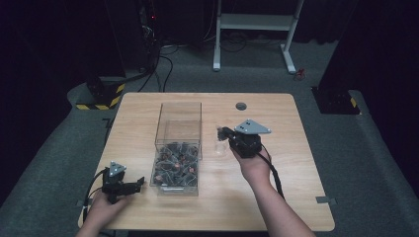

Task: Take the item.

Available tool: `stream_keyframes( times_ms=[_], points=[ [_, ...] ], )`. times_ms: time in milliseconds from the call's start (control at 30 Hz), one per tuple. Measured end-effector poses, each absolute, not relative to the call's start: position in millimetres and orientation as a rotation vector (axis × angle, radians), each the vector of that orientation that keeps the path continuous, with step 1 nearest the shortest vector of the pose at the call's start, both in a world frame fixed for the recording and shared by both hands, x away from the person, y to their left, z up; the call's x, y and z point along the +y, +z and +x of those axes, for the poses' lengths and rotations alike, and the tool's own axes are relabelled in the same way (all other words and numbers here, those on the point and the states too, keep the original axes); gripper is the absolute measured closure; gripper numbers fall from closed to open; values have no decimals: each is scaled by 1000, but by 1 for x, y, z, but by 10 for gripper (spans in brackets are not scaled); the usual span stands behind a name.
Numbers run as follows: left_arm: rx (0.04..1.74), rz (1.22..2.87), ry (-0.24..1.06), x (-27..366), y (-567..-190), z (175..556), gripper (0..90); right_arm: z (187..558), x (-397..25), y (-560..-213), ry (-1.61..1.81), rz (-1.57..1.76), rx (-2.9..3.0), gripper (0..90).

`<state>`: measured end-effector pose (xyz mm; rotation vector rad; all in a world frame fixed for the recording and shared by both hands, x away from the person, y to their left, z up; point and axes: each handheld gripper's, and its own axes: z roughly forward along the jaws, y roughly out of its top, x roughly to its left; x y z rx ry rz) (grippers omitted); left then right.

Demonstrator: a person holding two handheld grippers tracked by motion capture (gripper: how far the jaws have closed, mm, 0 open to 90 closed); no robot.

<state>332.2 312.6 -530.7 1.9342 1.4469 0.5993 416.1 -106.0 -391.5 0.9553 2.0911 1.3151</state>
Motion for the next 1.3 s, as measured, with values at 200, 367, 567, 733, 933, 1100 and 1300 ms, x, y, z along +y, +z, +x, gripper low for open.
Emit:
stream_keyframes(
  times_ms=[200, 367, 567, 733, 933, 1100, 1300],
  points=[
    [1448, 1932, 597, 313, -531, 332, 62, 427, -103, -396, 1283, 983, 2096, 900],
    [1451, 1927, 593, 312, -531, 332, 62, 435, -102, -402, 1261, 1001, 2100, 900],
    [1451, 1928, 593, 312, -531, 332, 62, 441, -101, -407, 1244, 1018, 2105, 900],
    [1451, 1928, 593, 312, -531, 332, 62, 444, -99, -412, 1233, 1027, 2117, 900],
    [1451, 1926, 594, 312, -531, 332, 62, 450, -95, -420, 1210, 1037, 2133, 900],
    [1449, 1927, 596, 313, -531, 332, 62, 453, -93, -425, 1188, 1045, 2148, 897],
    [1449, 1926, 595, 313, -531, 332, 62, 456, -89, -432, 1165, 1064, 2161, 889]
  ],
)
